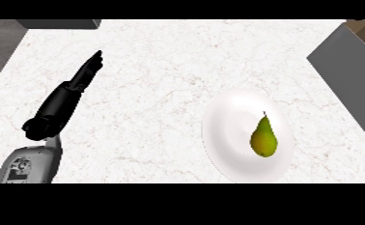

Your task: Pick the bell pepper from the plate and place it in the cardboard box

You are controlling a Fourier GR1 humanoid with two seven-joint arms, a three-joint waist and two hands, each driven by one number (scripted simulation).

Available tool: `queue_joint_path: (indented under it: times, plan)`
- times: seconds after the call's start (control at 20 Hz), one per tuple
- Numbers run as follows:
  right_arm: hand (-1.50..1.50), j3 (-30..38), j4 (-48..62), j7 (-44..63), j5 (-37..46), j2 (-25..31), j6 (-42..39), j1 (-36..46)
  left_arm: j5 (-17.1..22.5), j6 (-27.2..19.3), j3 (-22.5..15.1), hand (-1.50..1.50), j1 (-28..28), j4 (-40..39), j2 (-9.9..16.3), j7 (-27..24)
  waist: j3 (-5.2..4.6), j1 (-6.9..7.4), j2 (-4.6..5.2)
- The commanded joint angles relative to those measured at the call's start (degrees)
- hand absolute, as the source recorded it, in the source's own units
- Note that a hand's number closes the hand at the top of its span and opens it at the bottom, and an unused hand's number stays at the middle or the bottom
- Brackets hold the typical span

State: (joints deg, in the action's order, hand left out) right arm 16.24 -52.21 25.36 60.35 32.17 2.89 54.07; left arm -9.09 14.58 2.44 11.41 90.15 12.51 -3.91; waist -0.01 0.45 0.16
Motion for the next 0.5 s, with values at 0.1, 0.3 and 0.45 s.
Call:
queue_joint_path:
  times: [0.1, 0.3, 0.45]
  plan:
    - [1.50, 2.7, 11.8, -4.5, -3.1, 6.2, -10.4, -0.9, -0.9, -0.2, -0.2, 0.00, 0.5, -1.3, -0.1, -1.9, 0.02, 0.44, 0.41]
    - [1.50, 3.2, 14.5, -6.7, -4.7, 8.7, -16.3, -1.9, -0.5, -0.3, 0.2, 0.00, 3.3, -2.3, -0.5, 0.8, 0.01, -0.12, 0.09]
    - [1.50, 5.0, 19.9, -14.5, -6.4, 13.3, -18.5, -4.3, -0.8, -0.1, -1.4, 0.00, -1.3, 1.1, -1.4, 0.9, 0.06, 0.48, 0.14]
